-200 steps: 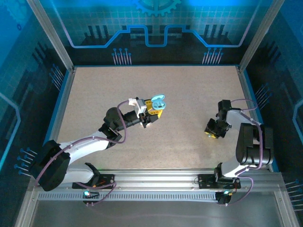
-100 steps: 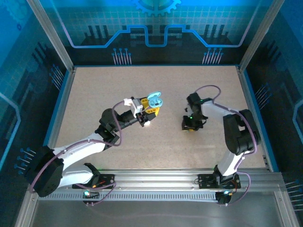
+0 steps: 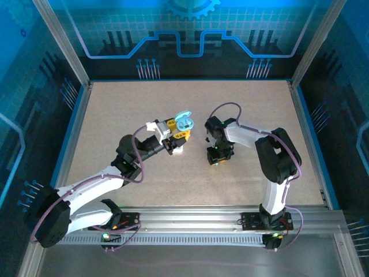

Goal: Insert the wireless bluetooth earbuds into the charging case

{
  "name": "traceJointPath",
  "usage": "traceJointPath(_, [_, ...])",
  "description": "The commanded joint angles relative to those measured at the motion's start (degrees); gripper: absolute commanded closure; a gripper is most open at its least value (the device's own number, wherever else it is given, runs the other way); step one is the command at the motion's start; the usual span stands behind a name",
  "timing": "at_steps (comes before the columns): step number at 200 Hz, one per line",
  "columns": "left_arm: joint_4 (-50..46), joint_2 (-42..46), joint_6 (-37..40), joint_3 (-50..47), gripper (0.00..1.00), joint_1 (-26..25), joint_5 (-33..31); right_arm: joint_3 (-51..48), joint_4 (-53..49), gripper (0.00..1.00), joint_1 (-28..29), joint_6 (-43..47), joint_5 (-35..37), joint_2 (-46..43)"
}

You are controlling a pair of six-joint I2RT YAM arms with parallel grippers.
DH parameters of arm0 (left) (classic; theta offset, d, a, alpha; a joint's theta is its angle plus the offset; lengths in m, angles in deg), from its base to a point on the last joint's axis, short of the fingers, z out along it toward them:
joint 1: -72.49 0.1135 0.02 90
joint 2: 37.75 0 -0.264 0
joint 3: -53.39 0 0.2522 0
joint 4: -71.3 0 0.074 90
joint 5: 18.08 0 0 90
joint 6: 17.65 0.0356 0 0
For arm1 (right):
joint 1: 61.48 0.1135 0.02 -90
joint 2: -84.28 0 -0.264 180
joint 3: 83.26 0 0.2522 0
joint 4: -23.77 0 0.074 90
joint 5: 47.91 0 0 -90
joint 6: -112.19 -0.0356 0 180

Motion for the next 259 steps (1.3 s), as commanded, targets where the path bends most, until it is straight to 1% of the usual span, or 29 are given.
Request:
traceJointPath(1, [0.3,1.0,1.5,-0.6,0.68,-0.3,-1.0,1.5,-3.4,0.58,0.5,-1.1,2.2,-3.7])
traceJointPath(18, [0.6,0.7,1.4,-0.5,0.68,-0.3,-0.8,0.8,-2.8,0.56,0.5,-3.2,0.4,-7.0])
traceJointPath(43, [1.0,0.2,1.3,-0.4,0.68,-0.3,-0.8,-1.3,0.5,0.57,0.5,-6.1,-5.8,-9.6])
traceJointPath(59, [1.3,-0.1,1.2,-0.4,0.68,-0.3,-0.7,-2.6,3.0,0.58,0.7,-8.0,-10.1,-9.0])
traceJointPath(86, [1.3,0.0,1.1,-0.3,0.68,-0.3,-0.7,-3.1,4.0,0.60,1.9,-10.5,-11.3,-6.0])
traceJointPath(128, [1.0,0.2,1.2,-0.3,0.68,-0.3,-0.8,-2.7,4.3,0.59,2.9,-11.9,-10.3,-2.4])
traceJointPath(159, [0.6,0.3,1.4,-0.3,0.68,-0.3,-0.9,-2.8,2.7,0.60,2.8,-12.4,-7.1,-1.7])
traceJointPath(259, [0.5,0.3,1.3,-0.2,0.68,-0.3,-0.7,-3.6,-0.5,0.58,0.7,-11.8,-3.1,-3.1])
